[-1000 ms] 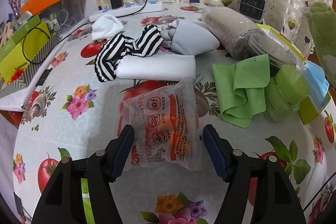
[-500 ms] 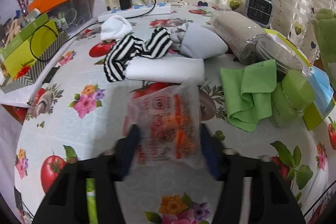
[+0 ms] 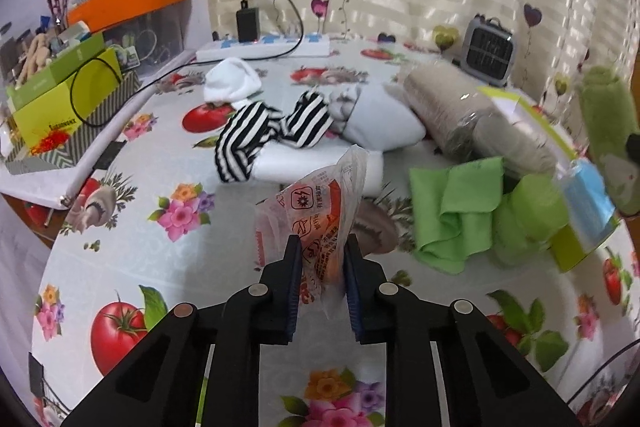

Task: Organize soft objects
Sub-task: 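Carry green cloth with right tool while left tool carries plastic bag over the box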

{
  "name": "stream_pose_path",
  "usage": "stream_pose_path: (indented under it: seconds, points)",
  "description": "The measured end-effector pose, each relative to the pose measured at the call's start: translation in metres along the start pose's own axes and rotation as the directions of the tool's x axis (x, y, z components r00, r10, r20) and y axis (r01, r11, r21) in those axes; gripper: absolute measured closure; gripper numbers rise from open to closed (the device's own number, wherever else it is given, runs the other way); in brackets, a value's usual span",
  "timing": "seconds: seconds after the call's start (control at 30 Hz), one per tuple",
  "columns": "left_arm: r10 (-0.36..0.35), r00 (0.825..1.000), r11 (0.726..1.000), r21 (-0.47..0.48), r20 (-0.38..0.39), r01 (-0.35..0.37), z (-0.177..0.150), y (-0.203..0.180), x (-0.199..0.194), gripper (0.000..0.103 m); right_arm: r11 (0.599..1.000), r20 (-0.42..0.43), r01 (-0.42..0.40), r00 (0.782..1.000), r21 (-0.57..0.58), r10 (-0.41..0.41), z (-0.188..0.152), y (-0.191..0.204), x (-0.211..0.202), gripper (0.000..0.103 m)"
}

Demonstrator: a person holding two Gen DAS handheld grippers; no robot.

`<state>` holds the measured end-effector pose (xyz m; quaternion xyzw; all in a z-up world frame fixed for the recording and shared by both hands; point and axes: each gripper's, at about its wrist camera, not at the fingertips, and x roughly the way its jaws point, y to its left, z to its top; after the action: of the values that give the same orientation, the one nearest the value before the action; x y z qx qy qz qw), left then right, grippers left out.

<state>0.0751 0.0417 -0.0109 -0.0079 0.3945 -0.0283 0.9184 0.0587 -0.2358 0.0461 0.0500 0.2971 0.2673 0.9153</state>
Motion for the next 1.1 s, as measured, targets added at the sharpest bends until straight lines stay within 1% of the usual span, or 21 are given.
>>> stream_pose_path:
  seconds: [0.17,0.33,0.47,0.6,0.67,0.9,1.0,1.1]
  points:
    - [-0.041,0.998,0.999,-0.005,0.042,0.042,0.007,-0.008,-0.014,0.084,1.000,0.014,0.019,1.000,0.016,-0.019,0.001,-0.008,-0.006,0.079]
    - [-0.079,0.992,0.997,-0.006,0.102,0.080,0.019,-0.018,-0.033,0.084,0.998,0.030,0.047,0.998,0.040,-0.048,0.003,-0.021,-0.013,0.079]
    - [-0.114,0.983,0.993,0.006,0.144,0.115,0.031,-0.030,-0.046,0.084,0.995,0.040,0.073,0.996,0.061,-0.075,0.004,-0.032,-0.018,0.079]
    - [-0.158,0.972,0.987,0.045,0.176,0.153,0.046,-0.049,-0.055,0.084,0.991,0.046,0.105,0.993,0.089,-0.109,0.005,-0.045,-0.023,0.079]
    - [-0.178,0.967,0.984,0.062,0.183,0.169,0.051,-0.058,-0.058,0.084,0.987,0.048,0.120,0.991,0.104,-0.126,0.005,-0.052,-0.024,0.079]
    - [-0.275,0.941,0.959,0.129,0.196,0.253,0.070,-0.102,-0.063,0.084,0.974,0.042,0.165,0.984,0.155,-0.174,0.004,-0.073,-0.025,0.079]
    - [-0.312,0.932,0.945,0.160,0.187,0.284,0.076,-0.123,-0.060,0.084,0.969,0.035,0.182,0.981,0.166,-0.191,0.004,-0.081,-0.024,0.079]
    - [-0.338,0.927,0.934,0.179,0.165,0.309,0.081,-0.142,-0.052,0.084,0.966,0.027,0.195,0.979,0.168,-0.202,0.006,-0.088,-0.020,0.079]
